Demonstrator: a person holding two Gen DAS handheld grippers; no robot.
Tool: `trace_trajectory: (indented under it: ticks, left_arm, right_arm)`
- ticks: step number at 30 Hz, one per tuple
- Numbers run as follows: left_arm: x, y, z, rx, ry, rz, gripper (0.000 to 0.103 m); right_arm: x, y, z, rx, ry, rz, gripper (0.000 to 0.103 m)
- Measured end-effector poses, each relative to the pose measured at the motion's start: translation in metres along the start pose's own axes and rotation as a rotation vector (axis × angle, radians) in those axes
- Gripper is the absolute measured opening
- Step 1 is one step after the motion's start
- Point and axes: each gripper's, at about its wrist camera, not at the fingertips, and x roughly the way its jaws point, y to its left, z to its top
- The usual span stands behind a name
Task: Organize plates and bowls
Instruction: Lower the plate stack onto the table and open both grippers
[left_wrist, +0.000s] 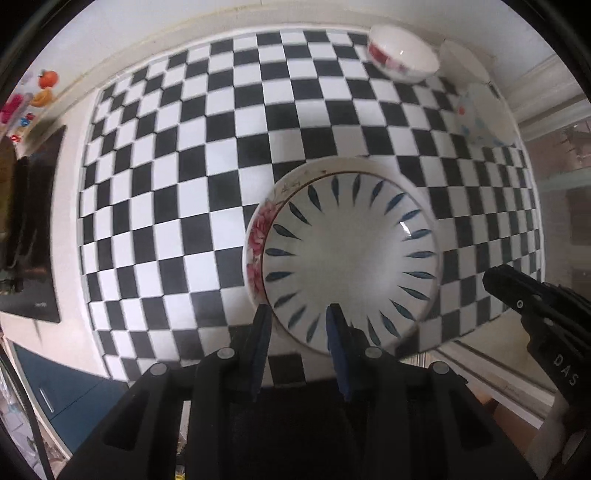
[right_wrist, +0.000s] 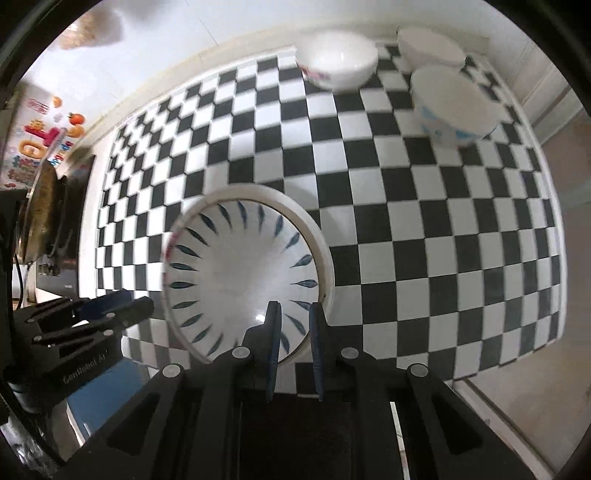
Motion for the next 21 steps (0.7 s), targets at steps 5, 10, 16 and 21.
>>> trace_trajectory:
  ticks: [5, 10, 16, 21]
  left_arm:
    - [-0.039, -0.014, -0.001, -0.039, -0.053, 0.000, 0.029]
    - [-0.066, -0.010, -0.014, -0.093, -0.083, -0.020, 0.029]
    - [-0.085, -0.014, -0.026, -0.088, -0.110, -0.017, 0.029]
    - [-0.097, -0.011, -0.028, -0.045, -0.178, -0.021, 0.029]
  right_arm:
    - [-0.049, 0.008, -0.007, -0.019, -0.063, -0.010, 0.017]
    - [-0.085, 0.015, -0.018, -0.063, -0.092, -0.001, 0.017]
    - [-0.107, 0.027, -0.035, -0.106, -0.092, 0.014, 0.017]
    - [-0.111, 0.032, -0.038, -0.084, -0.094, 0.023, 0.030]
